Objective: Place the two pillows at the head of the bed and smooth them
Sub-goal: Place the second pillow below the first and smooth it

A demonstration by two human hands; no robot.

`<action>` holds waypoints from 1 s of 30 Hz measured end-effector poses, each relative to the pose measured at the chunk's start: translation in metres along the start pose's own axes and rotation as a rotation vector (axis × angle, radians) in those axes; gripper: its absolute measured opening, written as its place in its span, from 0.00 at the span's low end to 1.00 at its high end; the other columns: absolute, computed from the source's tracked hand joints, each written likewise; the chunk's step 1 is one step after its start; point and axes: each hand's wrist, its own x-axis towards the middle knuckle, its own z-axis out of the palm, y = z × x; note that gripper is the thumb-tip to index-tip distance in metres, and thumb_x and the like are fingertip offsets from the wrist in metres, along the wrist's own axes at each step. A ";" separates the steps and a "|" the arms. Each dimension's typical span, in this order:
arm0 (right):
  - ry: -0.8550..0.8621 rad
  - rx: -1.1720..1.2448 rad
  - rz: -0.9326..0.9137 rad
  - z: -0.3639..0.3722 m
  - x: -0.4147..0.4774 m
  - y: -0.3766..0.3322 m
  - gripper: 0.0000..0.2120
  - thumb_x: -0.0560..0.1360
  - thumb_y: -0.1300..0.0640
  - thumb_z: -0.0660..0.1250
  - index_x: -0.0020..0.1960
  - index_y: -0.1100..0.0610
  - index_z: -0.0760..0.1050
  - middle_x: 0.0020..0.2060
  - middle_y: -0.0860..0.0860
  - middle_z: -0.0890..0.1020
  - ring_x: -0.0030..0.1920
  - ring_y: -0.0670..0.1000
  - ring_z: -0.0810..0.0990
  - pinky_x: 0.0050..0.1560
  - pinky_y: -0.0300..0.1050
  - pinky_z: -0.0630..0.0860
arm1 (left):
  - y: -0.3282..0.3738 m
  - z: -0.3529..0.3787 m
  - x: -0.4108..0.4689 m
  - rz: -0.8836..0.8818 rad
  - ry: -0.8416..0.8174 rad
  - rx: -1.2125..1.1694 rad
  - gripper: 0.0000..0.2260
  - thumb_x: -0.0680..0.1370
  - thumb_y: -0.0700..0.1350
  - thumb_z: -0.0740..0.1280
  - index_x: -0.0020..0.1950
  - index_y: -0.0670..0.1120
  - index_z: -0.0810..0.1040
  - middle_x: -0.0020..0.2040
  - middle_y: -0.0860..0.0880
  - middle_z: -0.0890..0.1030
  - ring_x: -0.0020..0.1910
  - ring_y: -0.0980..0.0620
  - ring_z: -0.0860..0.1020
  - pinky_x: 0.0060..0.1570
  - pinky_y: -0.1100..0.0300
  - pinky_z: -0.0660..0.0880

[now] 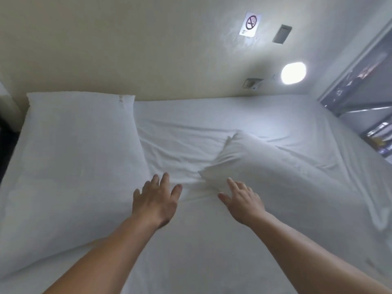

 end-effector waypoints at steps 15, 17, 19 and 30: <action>0.017 0.001 0.264 -0.024 0.078 0.381 0.66 0.55 0.26 0.73 0.78 0.44 0.36 0.79 0.46 0.41 0.79 0.52 0.42 0.74 0.66 0.50 | 0.261 0.220 0.054 0.394 -0.072 0.297 0.34 0.79 0.59 0.57 0.79 0.52 0.44 0.80 0.47 0.46 0.78 0.45 0.47 0.75 0.44 0.48; 0.006 0.018 0.191 -0.004 0.101 0.376 0.68 0.51 0.24 0.71 0.78 0.43 0.37 0.80 0.47 0.44 0.79 0.52 0.45 0.74 0.64 0.51 | 0.273 0.220 0.076 0.422 -0.029 0.436 0.38 0.77 0.59 0.61 0.79 0.53 0.41 0.80 0.45 0.41 0.78 0.42 0.43 0.74 0.40 0.47; 0.059 0.029 0.166 0.019 0.117 0.368 0.63 0.51 0.23 0.70 0.78 0.42 0.48 0.77 0.49 0.60 0.76 0.53 0.58 0.71 0.58 0.59 | 0.281 0.212 0.106 0.391 -0.010 0.542 0.44 0.74 0.61 0.66 0.78 0.55 0.38 0.79 0.44 0.38 0.77 0.39 0.40 0.72 0.34 0.45; 0.237 0.006 0.135 0.049 0.080 0.337 0.13 0.73 0.48 0.65 0.56 0.49 0.76 0.53 0.55 0.83 0.54 0.60 0.81 0.43 0.48 0.70 | 0.255 0.204 0.094 0.344 -0.078 0.667 0.48 0.70 0.63 0.68 0.78 0.55 0.39 0.80 0.48 0.47 0.78 0.43 0.50 0.71 0.34 0.51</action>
